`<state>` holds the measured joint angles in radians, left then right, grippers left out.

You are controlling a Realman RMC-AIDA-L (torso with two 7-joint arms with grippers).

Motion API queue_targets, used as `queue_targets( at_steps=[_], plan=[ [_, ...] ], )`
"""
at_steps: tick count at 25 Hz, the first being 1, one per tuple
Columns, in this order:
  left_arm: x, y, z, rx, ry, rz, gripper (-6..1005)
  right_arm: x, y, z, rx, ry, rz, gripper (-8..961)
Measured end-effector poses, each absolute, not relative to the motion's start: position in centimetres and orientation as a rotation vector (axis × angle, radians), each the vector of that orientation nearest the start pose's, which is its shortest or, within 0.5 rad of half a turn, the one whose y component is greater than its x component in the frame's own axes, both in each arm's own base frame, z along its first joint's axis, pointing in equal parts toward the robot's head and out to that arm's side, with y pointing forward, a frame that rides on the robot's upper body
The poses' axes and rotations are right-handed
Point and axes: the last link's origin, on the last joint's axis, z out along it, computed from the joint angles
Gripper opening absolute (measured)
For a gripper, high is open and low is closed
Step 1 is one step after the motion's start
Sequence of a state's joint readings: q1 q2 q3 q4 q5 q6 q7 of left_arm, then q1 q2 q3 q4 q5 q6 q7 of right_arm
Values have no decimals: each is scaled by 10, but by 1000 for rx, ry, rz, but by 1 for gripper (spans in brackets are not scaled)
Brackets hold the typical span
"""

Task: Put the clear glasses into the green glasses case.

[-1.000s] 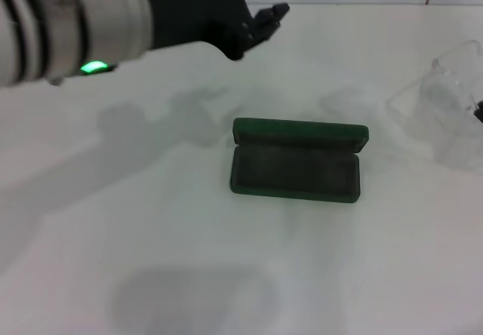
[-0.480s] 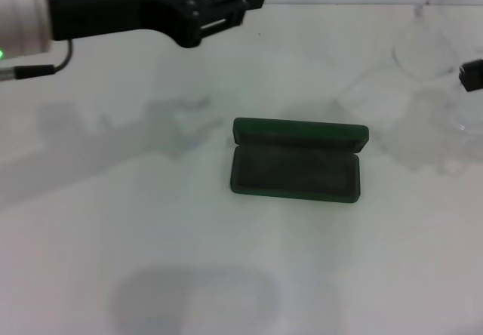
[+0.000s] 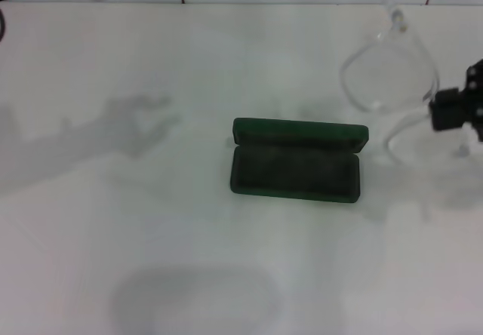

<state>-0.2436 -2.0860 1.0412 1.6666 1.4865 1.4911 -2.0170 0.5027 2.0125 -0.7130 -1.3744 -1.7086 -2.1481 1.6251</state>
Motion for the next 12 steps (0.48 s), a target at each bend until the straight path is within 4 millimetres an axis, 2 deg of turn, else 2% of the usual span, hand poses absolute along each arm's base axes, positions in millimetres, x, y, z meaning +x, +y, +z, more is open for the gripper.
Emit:
queue_targets(
  at_steps=[6,12],
  plan=[
    [-118,290,114,-2607,-279,-1057,236,161,282,118,-2962,-273,902,48],
    [-120,289,105,-2624,-269,-1236,129,162,288,112,-2929,-279,1041,48]
  ],
)
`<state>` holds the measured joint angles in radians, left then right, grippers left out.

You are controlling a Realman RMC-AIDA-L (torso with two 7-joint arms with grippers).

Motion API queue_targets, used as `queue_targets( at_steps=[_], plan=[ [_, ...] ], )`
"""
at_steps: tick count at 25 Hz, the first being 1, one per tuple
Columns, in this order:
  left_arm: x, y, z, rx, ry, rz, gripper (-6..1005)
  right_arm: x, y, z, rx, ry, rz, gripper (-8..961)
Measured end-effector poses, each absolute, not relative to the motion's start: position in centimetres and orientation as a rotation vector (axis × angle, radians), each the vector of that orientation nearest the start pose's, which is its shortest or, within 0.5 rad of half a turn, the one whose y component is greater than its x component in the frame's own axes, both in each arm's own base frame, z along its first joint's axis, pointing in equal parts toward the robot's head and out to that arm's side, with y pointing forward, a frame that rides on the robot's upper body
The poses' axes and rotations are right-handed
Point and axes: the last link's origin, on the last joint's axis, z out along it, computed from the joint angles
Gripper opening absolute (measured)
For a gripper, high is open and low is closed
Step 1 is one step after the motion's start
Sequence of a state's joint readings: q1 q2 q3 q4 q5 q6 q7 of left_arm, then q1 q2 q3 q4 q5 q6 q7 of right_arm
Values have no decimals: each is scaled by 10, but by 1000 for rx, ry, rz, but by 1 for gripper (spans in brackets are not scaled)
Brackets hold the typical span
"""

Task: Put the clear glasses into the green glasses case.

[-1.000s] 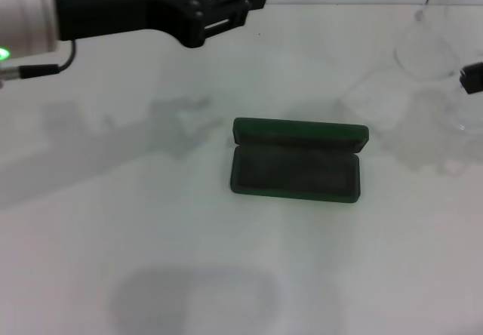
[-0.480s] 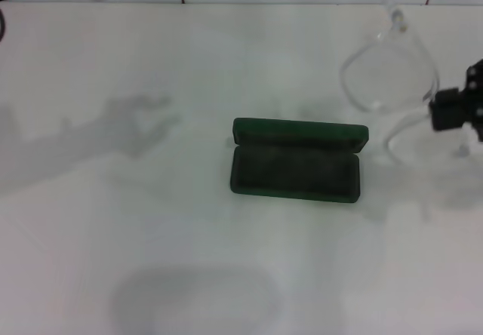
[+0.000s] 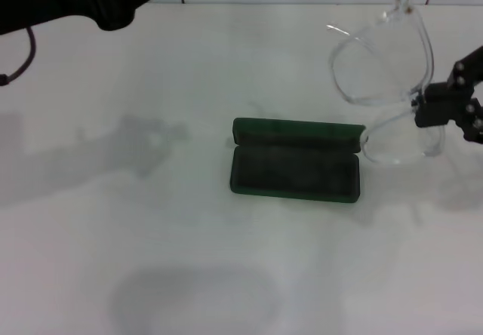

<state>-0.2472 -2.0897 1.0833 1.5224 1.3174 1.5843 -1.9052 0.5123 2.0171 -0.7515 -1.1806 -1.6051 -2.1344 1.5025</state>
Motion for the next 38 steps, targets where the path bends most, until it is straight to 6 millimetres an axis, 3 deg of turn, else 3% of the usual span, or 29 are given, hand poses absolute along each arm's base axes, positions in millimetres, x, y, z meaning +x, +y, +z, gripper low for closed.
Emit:
queue_targets(
  at_steps=[3,10,19,38],
  plan=[
    [-124,292,102,-2608,-276,-1294,75,160,293,107,-2918,-286,1119,48],
    [-116,300,83,-2657,-262,-1374,57,157,304,85,-2915,-297,1253,48],
    [-105,301,71,-2687,-218,-1465,57,150,310,59,-2971,-297,1227,48],
    [-112,301,54,-2733,-290,-1466,58,142,311,57,-2960,-342,1301,48]
  ],
)
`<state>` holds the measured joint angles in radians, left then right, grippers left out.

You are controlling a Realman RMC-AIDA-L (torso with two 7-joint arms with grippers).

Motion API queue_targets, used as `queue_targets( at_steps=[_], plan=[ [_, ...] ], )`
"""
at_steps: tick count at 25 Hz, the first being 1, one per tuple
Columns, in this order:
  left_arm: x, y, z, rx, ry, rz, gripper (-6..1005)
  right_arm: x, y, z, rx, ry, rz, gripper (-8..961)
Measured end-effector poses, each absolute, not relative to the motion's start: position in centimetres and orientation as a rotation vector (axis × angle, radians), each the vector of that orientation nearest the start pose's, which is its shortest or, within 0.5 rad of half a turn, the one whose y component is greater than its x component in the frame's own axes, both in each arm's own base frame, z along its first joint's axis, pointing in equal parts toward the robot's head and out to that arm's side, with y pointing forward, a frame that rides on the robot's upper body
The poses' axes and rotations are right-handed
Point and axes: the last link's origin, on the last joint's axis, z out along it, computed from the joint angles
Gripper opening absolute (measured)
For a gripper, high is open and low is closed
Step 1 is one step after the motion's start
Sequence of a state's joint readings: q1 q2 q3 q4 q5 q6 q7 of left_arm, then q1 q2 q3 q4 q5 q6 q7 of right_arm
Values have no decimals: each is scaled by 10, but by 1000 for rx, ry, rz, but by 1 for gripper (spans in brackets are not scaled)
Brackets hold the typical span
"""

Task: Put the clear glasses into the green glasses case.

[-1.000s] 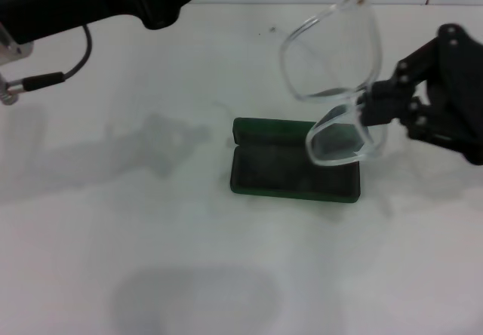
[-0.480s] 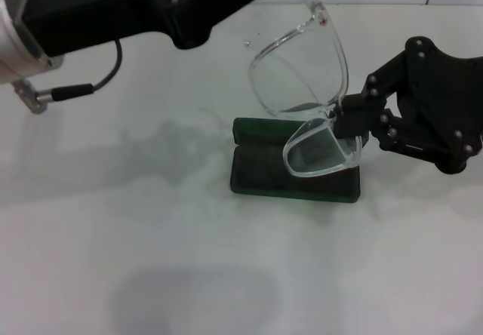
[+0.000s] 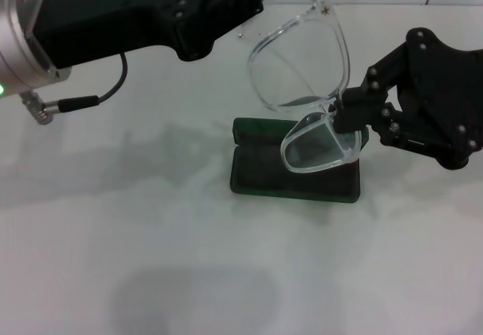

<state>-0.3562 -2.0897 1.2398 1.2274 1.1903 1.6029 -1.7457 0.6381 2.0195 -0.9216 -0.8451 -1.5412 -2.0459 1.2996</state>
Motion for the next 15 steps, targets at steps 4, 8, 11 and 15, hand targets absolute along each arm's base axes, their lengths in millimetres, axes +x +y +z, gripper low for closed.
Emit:
queue_targets(
  at_steps=[4,8,11,15],
  plan=[
    [-112,299,53,-2755,-285,-1466,58,142,311,58,-2959,-345,1301,48],
    [-111,296,49,-2783,-289,-1463,58,142,311,58,-2955,-345,1305,48],
    [-110,295,47,-2796,-291,-1460,59,142,310,59,-2947,-342,1314,48],
    [-111,292,45,-2813,-289,-1459,59,143,310,59,-2949,-339,1320,48]
  ],
)
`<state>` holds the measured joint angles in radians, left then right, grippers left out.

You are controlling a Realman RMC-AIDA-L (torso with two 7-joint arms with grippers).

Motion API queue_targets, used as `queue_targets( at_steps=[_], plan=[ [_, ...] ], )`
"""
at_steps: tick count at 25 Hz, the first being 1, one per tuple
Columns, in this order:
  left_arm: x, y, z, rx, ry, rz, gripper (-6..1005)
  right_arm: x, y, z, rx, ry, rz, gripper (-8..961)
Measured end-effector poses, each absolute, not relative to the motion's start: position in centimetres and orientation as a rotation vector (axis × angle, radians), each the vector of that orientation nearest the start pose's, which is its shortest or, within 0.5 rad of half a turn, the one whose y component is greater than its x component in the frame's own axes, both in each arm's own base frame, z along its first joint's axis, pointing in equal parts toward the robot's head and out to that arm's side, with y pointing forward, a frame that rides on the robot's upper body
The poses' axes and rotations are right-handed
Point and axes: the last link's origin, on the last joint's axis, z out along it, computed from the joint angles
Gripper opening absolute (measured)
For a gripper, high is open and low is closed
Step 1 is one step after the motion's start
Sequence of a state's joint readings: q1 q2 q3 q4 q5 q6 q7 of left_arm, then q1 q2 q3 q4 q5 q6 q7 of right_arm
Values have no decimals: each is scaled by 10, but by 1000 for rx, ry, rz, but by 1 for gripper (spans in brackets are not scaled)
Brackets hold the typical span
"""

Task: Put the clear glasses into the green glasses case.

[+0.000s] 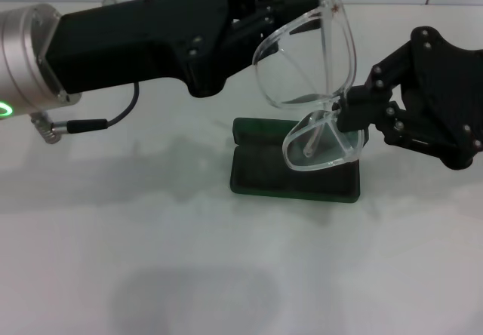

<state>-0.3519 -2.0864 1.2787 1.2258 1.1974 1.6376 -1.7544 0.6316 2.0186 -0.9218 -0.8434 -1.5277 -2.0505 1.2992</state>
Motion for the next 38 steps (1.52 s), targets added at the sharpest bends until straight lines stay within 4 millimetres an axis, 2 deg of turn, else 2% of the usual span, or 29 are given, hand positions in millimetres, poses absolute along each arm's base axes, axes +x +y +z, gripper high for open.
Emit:
queue_targets(
  at_steps=[15,24,38],
  plan=[
    [-114,287,45,-2823,-296,-1483,59,146,306,58,-2952,-338,1338,48],
    [-125,297,46,-2747,-353,-1524,60,146,304,58,-2960,-350,1347,48],
    [-116,289,33,-2841,-335,-1532,60,146,307,57,-2944,-348,1338,48]
  ],
)
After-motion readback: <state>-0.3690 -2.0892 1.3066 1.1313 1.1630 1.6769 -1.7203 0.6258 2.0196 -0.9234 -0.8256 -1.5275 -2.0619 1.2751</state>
